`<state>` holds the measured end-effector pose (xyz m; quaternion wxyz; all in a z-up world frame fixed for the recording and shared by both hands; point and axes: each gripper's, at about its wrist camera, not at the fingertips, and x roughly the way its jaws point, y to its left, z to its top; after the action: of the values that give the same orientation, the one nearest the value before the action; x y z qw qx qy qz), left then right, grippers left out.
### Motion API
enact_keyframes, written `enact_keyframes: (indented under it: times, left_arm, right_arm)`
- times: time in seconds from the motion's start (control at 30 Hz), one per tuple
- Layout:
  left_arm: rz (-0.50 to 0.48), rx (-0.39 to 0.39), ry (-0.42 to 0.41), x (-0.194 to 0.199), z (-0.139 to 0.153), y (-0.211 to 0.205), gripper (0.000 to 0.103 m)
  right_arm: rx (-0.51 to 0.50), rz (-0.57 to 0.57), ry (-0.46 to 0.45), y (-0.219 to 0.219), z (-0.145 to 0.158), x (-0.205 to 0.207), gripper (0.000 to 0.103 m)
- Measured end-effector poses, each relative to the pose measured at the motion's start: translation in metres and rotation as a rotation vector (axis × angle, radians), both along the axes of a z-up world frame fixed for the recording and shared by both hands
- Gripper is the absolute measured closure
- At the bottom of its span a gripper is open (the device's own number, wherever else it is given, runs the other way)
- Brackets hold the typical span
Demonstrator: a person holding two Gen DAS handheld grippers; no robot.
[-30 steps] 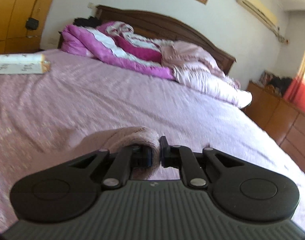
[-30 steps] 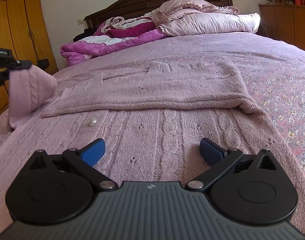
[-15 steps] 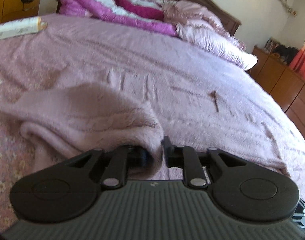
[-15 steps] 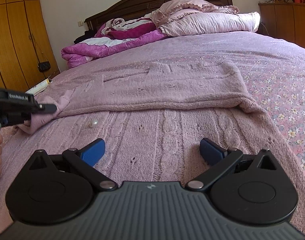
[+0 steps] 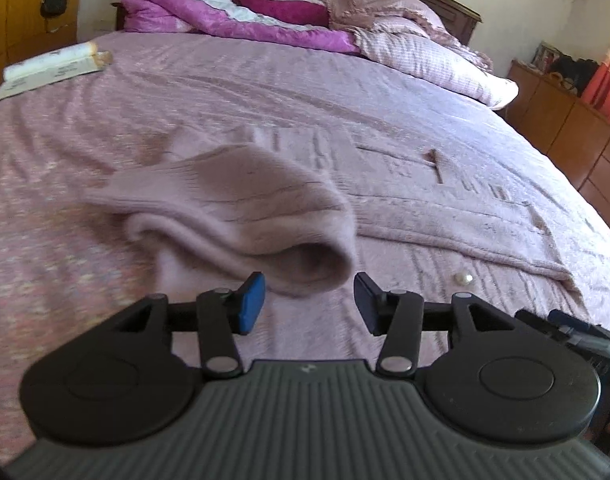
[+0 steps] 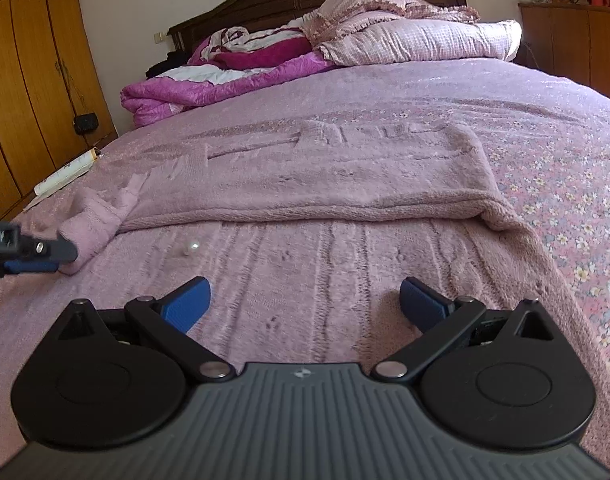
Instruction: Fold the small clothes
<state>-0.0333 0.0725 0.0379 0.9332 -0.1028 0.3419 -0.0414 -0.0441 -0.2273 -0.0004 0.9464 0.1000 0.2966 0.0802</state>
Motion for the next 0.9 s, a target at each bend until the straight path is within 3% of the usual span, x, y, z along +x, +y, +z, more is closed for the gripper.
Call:
enact_keyframes:
  times: [0.27, 0.53, 0.83, 0.9]
  left_arm:
    - [0.122, 0.047, -0.023, -0.014, 0.004, 0.032, 0.052]
    - [0.196, 0.073, -0.017, -0.011, -0.002, 0.054, 0.052]
    - [0.207, 0.056, -0.008, -0.004, -0.007, 0.063, 0.052]
    - [0.200, 0.066, -0.009, -0.003, -0.008, 0.062, 0.052]
  right_arm:
    - [0.162, 0.073, 0.069, 0.020, 0.035, 0.023, 0.000]
    - [0.256, 0.209, 0.124, 0.073, 0.054, 0.063, 0.004]
    - [0.335, 0.265, 0.320, 0.125, 0.042, 0.116, 0.025]
    - [0.356, 0.272, 0.343, 0.130, 0.038, 0.121, 0.035]
